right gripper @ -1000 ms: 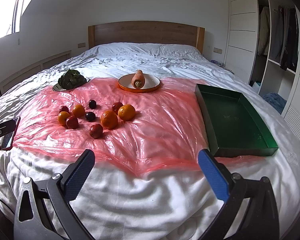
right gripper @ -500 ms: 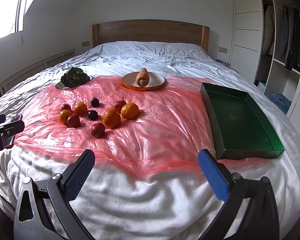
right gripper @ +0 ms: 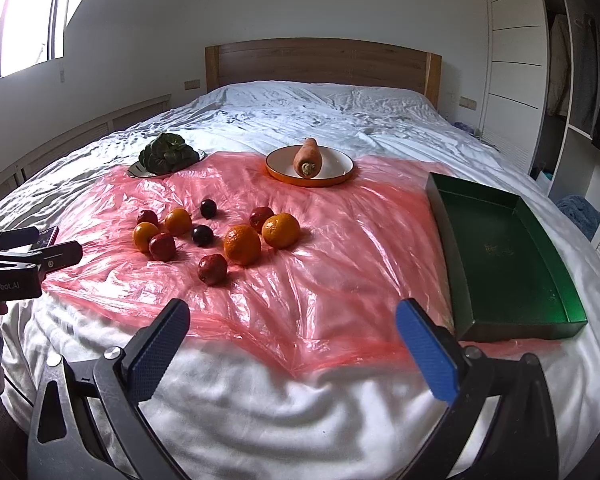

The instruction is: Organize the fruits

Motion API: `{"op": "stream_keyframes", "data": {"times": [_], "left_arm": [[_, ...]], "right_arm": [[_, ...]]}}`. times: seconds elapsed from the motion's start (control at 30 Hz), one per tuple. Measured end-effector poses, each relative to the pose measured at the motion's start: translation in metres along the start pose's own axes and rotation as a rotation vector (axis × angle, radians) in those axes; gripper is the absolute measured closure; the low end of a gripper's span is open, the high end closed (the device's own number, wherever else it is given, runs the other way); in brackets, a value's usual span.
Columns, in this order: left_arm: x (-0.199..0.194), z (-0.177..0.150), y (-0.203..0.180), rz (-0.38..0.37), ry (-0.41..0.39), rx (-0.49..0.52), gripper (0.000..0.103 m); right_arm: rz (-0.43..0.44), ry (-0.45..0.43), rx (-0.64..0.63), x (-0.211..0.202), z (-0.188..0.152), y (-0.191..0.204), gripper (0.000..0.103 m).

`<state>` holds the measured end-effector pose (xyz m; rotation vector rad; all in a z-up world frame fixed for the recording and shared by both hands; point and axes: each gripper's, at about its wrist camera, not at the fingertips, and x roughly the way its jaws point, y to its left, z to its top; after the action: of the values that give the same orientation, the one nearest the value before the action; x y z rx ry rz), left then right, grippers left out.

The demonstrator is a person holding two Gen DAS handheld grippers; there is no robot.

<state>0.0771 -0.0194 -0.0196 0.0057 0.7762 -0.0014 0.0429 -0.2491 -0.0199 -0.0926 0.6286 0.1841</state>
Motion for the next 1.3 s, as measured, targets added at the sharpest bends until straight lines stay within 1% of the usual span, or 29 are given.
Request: {"op": "stream_keyframes", "data": {"times": [0.13,0.37,0.6,0.7,0.77,0.83,0.97,1.1,1.2,1.27,1.3], "left_arm": [[0.011,0.006,-0.002,-0.001,0.015,-0.006,0.001],[0.03,0.014,-0.004,-0.013,0.041,-0.012,0.002],[0.054,0.026,0.001,-0.05,0.079,-0.078,0.007],[0.068,0.032,0.005,-0.062,0.104,-0.123,0.014],[0.079,0.035,0.009,-0.068,0.128,-0.16,0.023],[0.09,0.038,0.013,-0.069,0.15,-0.195,0.028],[0.108,0.041,0.014,-0.056,0.175,-0.23,0.033],[0.121,0.043,0.012,-0.049,0.193,-0.244,0.035],[0.128,0.042,0.013,-0.046,0.212,-0.263,0.042],[0.132,0.042,0.015,-0.05,0.222,-0.277,0.05],[0.134,0.041,0.016,-0.054,0.227,-0.284,0.05]], "right_arm": [[0.025,0.01,-0.022,0.01,0.006,0.004,0.0],[0.091,0.033,-0.014,0.029,0.014,0.008,0.0],[0.173,0.054,-0.006,0.051,0.021,0.019,0.0],[0.211,0.075,0.003,0.064,0.021,0.023,0.0],[0.23,0.08,0.004,0.07,0.021,0.026,0.0],[0.249,0.086,0.006,0.076,0.022,0.029,0.0],[0.279,0.1,0.009,0.09,0.024,0.034,0.0],[0.292,0.112,0.013,0.102,0.026,0.038,0.0],[0.296,0.13,0.008,0.111,0.027,0.04,0.0],[0.297,0.14,0.003,0.116,0.028,0.041,0.0],[0.298,0.146,0.002,0.119,0.028,0.042,0.0]]}}
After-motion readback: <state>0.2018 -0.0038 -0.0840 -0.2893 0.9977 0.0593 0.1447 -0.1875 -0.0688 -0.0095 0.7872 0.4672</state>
